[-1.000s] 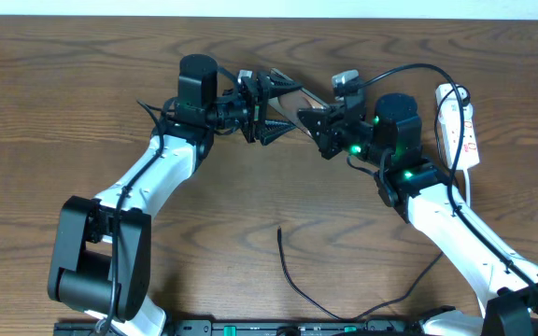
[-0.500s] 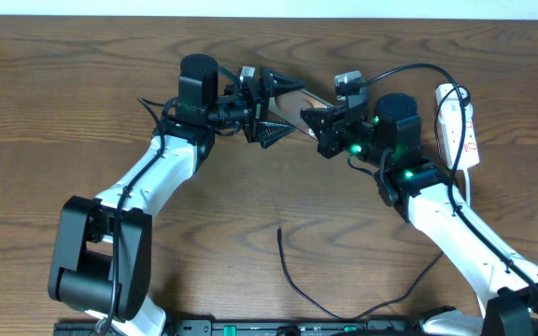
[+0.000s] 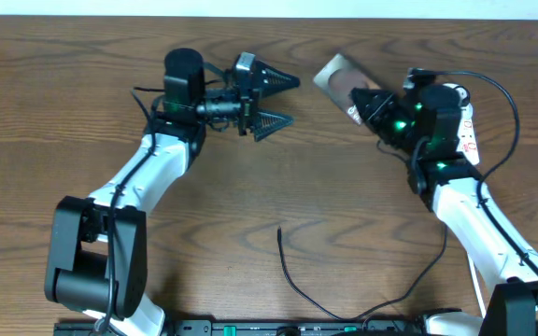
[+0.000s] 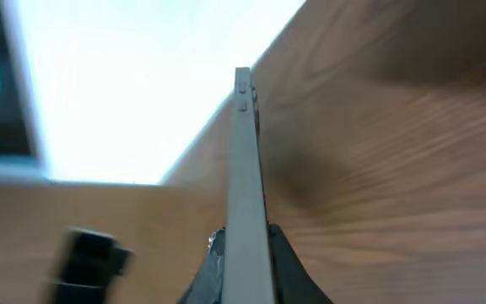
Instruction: Plug charger to phone and switch on socket
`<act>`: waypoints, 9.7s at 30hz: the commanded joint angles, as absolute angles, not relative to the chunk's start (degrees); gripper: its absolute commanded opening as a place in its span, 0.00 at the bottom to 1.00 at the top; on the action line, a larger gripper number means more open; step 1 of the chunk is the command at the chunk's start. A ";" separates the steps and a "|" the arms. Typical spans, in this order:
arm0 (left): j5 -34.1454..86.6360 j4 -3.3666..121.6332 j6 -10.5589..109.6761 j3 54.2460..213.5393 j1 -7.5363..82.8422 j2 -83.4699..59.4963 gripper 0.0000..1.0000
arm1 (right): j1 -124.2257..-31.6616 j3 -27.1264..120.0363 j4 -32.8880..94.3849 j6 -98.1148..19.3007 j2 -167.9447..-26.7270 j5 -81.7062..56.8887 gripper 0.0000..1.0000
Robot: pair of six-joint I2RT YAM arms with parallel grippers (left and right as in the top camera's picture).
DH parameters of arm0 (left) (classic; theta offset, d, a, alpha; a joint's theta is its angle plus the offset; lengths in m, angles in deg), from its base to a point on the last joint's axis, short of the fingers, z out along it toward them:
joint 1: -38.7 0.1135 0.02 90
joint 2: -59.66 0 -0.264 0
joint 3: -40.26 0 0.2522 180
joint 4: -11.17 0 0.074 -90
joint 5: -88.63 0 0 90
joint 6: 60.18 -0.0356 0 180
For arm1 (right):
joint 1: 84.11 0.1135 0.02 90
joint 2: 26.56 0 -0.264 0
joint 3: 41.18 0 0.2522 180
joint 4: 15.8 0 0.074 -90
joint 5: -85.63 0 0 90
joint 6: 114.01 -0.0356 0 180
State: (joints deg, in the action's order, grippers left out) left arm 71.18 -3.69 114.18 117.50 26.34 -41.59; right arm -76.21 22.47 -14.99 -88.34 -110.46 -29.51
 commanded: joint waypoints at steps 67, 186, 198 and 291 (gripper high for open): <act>48.54 -7.72 113.09 118.64 28.02 -41.40 0.45 | -58.59 23.47 -26.70 -117.59 -109.72 -27.00 0.01; 79.16 -8.20 99.21 118.64 53.05 -41.40 0.07 | -32.89 24.13 27.11 -77.37 -124.84 -15.68 0.33; 79.16 -8.22 99.21 118.64 53.05 -41.40 0.07 | -32.89 24.13 27.13 -77.77 -124.84 -15.61 0.10; 86.70 -22.97 102.70 118.64 58.12 -41.40 0.07 | -59.73 27.10 35.26 -67.69 -129.10 -9.12 0.71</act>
